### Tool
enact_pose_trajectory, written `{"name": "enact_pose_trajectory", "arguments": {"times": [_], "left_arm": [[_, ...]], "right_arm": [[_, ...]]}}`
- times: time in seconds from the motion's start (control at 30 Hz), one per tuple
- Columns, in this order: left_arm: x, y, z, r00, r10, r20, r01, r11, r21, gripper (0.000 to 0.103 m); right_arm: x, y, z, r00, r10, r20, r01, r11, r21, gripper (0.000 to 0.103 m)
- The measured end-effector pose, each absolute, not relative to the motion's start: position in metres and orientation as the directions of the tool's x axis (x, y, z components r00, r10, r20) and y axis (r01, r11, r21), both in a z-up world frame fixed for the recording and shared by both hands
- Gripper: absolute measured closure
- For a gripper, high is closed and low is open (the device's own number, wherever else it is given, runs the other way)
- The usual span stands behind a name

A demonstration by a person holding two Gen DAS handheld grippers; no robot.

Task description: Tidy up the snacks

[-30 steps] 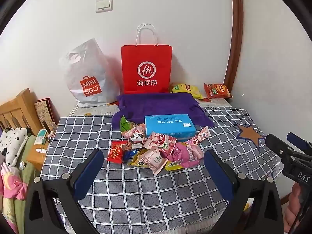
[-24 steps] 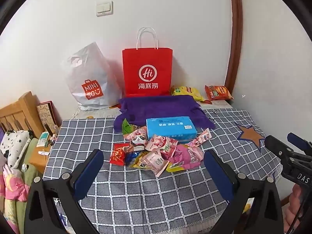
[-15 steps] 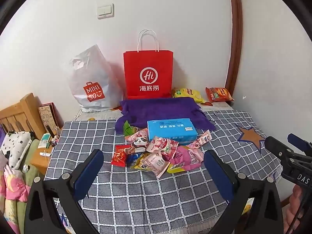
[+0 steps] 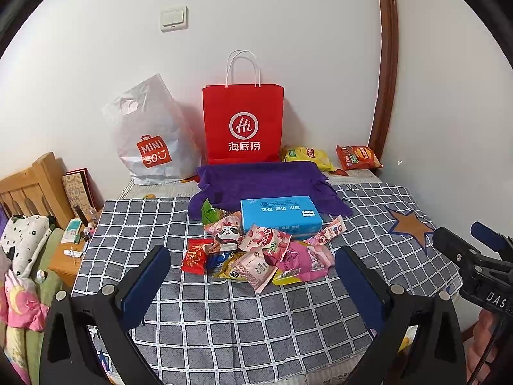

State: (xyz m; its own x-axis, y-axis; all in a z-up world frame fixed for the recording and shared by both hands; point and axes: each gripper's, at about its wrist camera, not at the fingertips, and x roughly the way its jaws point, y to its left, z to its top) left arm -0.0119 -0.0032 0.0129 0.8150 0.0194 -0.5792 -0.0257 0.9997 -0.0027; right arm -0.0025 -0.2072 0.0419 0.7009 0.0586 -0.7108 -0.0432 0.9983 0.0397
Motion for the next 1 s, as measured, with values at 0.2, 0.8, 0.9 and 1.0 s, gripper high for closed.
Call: {"name": "enact_pose_trajectory", "arguments": {"times": [0.2, 0.8, 0.9, 1.0], "left_arm": [[-0.0128, -0.0039, 0.0129, 0.815, 0.018, -0.579, -0.024, 1.0, -0.004, 0.0], [-0.0133, -0.0039, 0.0132, 0.815, 0.017, -0.579, -0.025, 1.0, -0.006, 0.0], [-0.0136, -0.0041, 0.0136, 0.815, 0.019, -0.579, -0.026, 1.0, -0.005, 0.0], [-0.0139, -0.0039, 0.0133, 0.815, 0.016, -0.579, -0.025, 1.0, -0.007, 0.0]], "right_arm": [[-0.0039, -0.2071, 0.0425, 0.703, 0.069, -0.707, -0.049, 0.998, 0.048, 0.0], [-0.0088, -0.2051, 0.0457, 0.708, 0.071, -0.702, -0.054, 0.997, 0.046, 0.0], [-0.0091, -0.2046, 0.0454, 0.709, 0.069, -0.702, -0.053, 0.998, 0.045, 0.0], [-0.0101, -0.2041, 0.0459, 0.71, 0.073, -0.7, -0.058, 0.997, 0.045, 0.0]]}}
